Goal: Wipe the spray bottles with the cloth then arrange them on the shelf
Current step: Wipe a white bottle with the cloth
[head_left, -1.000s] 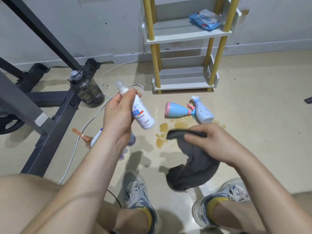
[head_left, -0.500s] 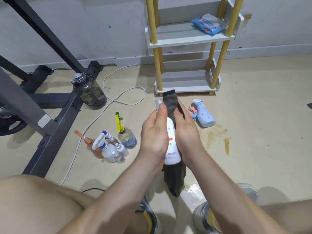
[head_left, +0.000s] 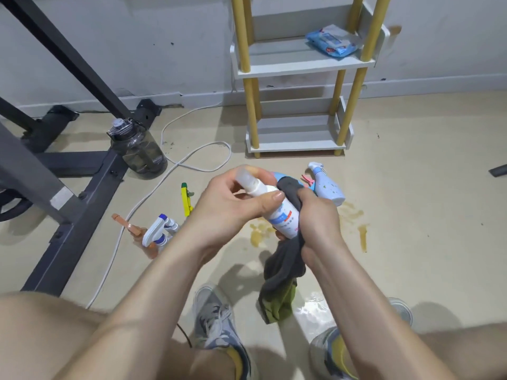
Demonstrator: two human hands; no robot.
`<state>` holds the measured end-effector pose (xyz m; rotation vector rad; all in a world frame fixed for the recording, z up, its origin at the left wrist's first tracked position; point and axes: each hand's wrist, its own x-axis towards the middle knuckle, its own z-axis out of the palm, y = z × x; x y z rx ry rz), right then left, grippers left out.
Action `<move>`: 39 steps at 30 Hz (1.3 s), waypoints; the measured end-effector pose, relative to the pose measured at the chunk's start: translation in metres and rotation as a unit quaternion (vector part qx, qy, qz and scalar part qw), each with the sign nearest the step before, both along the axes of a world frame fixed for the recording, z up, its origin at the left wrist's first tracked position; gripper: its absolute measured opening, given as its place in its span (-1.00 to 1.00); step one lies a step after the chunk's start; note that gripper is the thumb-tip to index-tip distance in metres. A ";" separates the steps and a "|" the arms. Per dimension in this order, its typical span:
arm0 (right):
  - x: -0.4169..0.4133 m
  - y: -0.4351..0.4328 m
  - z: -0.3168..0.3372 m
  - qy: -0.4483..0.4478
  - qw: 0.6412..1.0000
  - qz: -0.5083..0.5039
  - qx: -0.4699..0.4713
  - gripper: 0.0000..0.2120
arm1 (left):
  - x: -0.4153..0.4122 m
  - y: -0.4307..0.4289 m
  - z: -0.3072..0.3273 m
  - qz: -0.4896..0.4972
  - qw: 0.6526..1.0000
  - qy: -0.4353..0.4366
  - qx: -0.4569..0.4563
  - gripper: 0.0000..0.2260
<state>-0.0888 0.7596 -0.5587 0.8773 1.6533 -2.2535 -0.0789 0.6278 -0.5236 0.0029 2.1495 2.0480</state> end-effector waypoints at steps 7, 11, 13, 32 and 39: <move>0.012 -0.022 -0.007 0.263 0.932 0.079 0.236 -0.70 | 0.001 0.009 -0.007 0.190 0.981 0.023 -0.027 -0.89; 0.026 -0.048 -0.017 0.349 0.847 0.123 0.381 -0.44 | 0.002 0.018 -0.014 0.288 0.957 0.009 0.014 -0.64; 0.012 -0.043 -0.016 0.312 0.874 0.100 0.357 -0.50 | 0.004 0.018 -0.014 0.268 0.963 0.005 0.036 -0.78; 0.033 -0.043 -0.013 0.321 0.904 0.127 0.252 -0.48 | 0.004 0.001 -0.014 0.277 0.947 -0.036 0.156 -0.74; -0.012 -0.011 0.008 0.091 0.994 0.065 0.016 -0.71 | 0.009 -0.001 -0.005 0.195 0.965 -0.045 0.172 -0.74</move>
